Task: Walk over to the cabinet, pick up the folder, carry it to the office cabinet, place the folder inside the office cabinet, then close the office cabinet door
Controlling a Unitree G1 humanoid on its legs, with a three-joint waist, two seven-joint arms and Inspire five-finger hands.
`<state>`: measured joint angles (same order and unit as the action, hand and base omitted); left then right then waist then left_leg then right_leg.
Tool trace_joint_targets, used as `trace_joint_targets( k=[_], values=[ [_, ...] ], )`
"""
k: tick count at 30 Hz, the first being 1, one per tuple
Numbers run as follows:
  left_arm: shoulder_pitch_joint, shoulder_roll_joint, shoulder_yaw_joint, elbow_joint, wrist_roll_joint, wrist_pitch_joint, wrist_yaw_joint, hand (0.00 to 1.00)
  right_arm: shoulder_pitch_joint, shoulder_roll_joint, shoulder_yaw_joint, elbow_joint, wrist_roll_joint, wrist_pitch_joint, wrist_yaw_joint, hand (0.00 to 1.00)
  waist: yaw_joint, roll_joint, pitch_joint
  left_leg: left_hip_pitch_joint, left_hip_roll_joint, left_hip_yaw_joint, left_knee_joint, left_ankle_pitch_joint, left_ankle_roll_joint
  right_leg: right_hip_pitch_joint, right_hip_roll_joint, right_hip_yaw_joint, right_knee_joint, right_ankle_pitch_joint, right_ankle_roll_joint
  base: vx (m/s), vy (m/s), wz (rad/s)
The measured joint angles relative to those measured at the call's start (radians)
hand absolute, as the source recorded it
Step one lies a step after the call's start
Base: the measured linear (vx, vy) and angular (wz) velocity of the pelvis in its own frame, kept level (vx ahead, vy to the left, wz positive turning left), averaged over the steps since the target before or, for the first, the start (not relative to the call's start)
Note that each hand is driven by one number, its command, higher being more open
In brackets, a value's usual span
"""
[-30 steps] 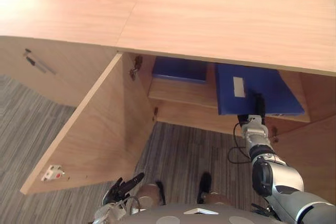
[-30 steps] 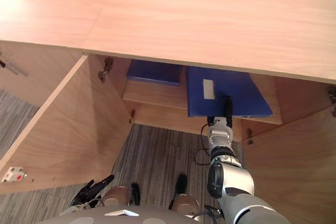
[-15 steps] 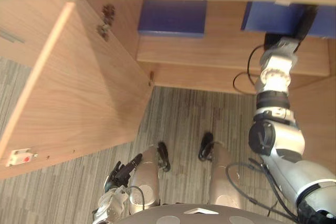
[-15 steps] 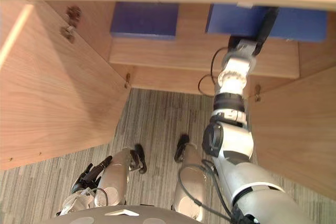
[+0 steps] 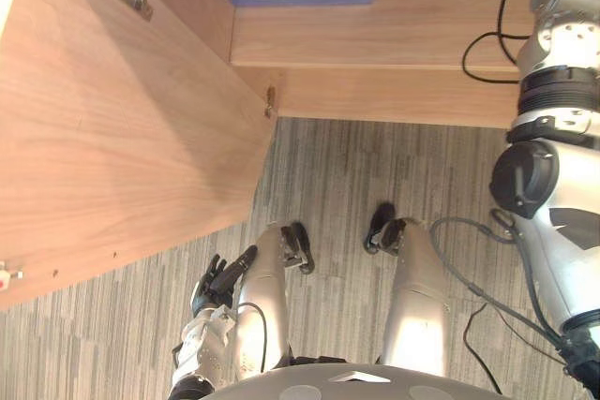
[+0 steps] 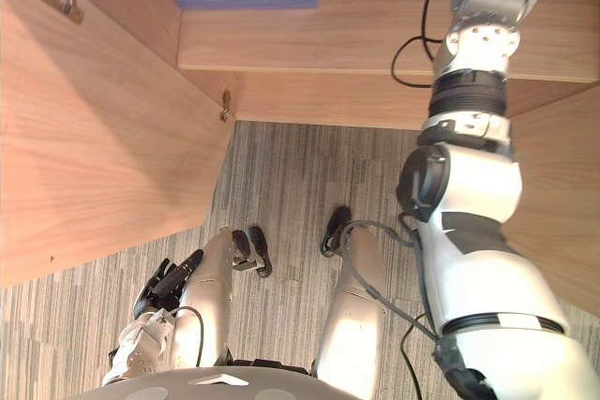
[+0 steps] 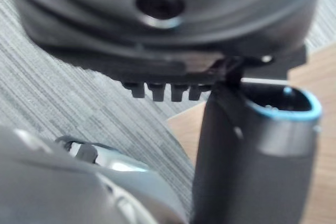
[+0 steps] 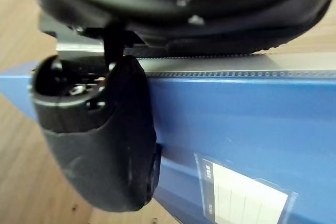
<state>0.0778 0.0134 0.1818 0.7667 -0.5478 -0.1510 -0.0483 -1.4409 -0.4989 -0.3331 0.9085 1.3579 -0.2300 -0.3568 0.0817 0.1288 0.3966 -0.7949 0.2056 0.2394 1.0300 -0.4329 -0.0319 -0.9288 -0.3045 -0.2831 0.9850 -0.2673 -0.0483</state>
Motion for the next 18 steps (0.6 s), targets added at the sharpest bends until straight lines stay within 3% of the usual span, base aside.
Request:
trace_joint_targets(
  k=[5, 10, 15, 18],
  values=[
    [0.008, 0.006, -0.031, -0.044, -0.039, 0.004, -0.004, 1.00, -0.056, -0.100, 0.099, 0.065, 0.012, 0.024, -0.024, 0.00, 0.024, 0.017, 0.006, -0.068, -0.023, -0.027, 0.049, 0.001, 0.009, -0.045, -0.045, -0.015, 0.054, -0.021, 0.003, -0.09, -0.005, 0.24],
    [0.030, 0.025, -0.031, -0.071, -0.038, 0.004, -0.005, 1.00, -0.072, -0.133, 0.147, 0.081, 0.013, 0.048, -0.041, 0.00, 0.027, 0.027, 0.010, -0.119, -0.029, -0.027, 0.098, -0.003, 0.015, -0.103, -0.070, -0.003, 0.117, -0.034, -0.010, -0.05, 0.004, 0.09],
    [0.052, 0.034, -0.031, -0.071, -0.038, 0.024, -0.004, 1.00, -0.069, -0.162, 0.130, 0.085, 0.060, 0.042, -0.054, 0.00, 0.028, 0.055, 0.019, -0.158, -0.031, -0.033, 0.136, -0.006, 0.013, -0.147, -0.085, 0.007, 0.169, -0.058, -0.012, -0.06, -0.006, 0.07],
    [0.083, 0.037, -0.041, -0.072, -0.039, 0.031, -0.003, 1.00, -0.066, -0.174, 0.057, 0.082, 0.114, -0.006, -0.063, 0.00, 0.027, 0.061, 0.019, -0.185, -0.040, -0.038, 0.156, -0.006, 0.012, -0.179, -0.102, 0.012, 0.202, -0.073, -0.016, -0.06, 0.008, 0.14]
  ],
)
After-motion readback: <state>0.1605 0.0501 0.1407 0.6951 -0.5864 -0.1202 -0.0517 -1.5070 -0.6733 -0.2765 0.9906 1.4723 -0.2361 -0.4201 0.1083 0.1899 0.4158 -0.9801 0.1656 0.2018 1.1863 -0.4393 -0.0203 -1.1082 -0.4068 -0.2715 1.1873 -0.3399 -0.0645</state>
